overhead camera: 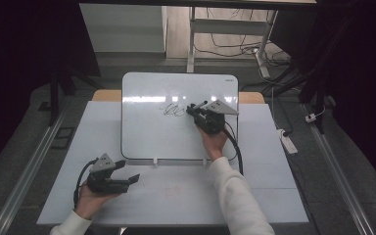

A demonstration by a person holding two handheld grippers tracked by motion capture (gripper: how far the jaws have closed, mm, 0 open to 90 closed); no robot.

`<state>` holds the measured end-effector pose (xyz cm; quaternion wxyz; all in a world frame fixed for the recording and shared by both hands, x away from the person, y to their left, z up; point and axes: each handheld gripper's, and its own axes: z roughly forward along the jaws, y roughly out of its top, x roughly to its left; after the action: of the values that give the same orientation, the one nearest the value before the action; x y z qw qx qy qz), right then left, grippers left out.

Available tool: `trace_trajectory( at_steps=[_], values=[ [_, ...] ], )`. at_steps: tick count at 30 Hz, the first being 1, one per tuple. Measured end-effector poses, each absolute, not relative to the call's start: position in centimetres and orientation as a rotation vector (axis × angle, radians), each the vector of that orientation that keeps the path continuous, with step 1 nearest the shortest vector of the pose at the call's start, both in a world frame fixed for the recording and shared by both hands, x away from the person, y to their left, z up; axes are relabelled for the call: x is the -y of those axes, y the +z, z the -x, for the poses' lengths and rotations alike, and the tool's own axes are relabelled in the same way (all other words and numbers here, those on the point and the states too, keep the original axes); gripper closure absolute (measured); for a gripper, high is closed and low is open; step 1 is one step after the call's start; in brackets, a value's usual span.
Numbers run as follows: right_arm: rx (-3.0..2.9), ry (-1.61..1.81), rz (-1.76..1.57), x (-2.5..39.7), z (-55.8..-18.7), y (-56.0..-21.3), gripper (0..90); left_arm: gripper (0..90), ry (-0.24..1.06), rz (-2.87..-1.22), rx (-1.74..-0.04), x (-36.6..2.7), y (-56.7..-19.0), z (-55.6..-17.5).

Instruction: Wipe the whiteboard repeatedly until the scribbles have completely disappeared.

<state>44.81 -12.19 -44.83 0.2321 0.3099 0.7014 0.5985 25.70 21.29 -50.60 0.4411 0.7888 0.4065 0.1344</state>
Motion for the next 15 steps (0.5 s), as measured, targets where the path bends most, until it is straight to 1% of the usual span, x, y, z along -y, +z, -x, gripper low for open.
trace_trajectory(
  at_steps=[2, 6, 11, 15],
  values=[
    [-1.93, 1.639, -0.846, 12.0, -44.7, -44.9, 78.0, 22.4, 0.334, -1.955, -1.008, -21.3, -50.6, -25.7],
    [-2.043, 1.605, -0.736, 9.9, -43.8, -45.7, 78.0, 22.3, 0.331, -1.96, -1.015, -21.4, -50.7, -25.9],
    [-1.937, 1.655, -0.841, 11.1, -44.6, -45.1, 78.0, 22.4, 0.335, -1.951, -1.015, -21.4, -50.6, -25.8],
    [-2.041, 1.624, -0.737, 8.7, -43.6, -46.0, 78.0, 22.4, 0.335, -1.952, -1.019, -21.4, -50.7, -26.0]
  ],
)
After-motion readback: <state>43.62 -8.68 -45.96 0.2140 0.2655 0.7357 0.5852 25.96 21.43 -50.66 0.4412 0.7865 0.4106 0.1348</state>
